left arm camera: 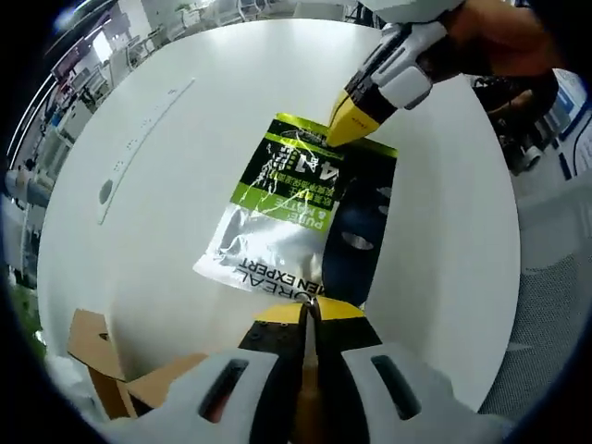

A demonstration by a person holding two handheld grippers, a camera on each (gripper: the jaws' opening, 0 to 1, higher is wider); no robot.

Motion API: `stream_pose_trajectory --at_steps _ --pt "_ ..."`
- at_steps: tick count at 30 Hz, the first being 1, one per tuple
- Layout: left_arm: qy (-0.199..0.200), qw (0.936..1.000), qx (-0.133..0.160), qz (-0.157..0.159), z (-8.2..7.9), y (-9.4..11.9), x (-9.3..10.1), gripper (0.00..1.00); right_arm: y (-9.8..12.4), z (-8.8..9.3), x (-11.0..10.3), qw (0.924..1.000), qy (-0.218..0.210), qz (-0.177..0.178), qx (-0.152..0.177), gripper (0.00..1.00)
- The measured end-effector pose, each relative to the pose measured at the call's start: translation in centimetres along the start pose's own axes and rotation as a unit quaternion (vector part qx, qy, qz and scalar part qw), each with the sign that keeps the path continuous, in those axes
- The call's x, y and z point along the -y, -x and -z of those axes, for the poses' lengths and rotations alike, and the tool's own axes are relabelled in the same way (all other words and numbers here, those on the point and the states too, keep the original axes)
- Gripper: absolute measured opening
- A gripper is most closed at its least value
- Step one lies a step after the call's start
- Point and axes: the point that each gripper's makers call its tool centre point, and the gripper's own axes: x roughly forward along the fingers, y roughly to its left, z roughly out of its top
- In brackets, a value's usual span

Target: Operate the shoe box by opening the lid, removing the specified soft item, and placing it in the target area until the item is outside and the box remains undamaged.

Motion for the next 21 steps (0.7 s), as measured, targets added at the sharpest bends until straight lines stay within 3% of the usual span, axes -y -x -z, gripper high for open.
stream_pose_trajectory --at_steps 21 --pt "0.007 0.9996 -0.02 0.017 0.67 -0.86 0.8 0.04 -0.85 0.94 0.64 0.9999 0.006 0.007 -0.011 0.0"
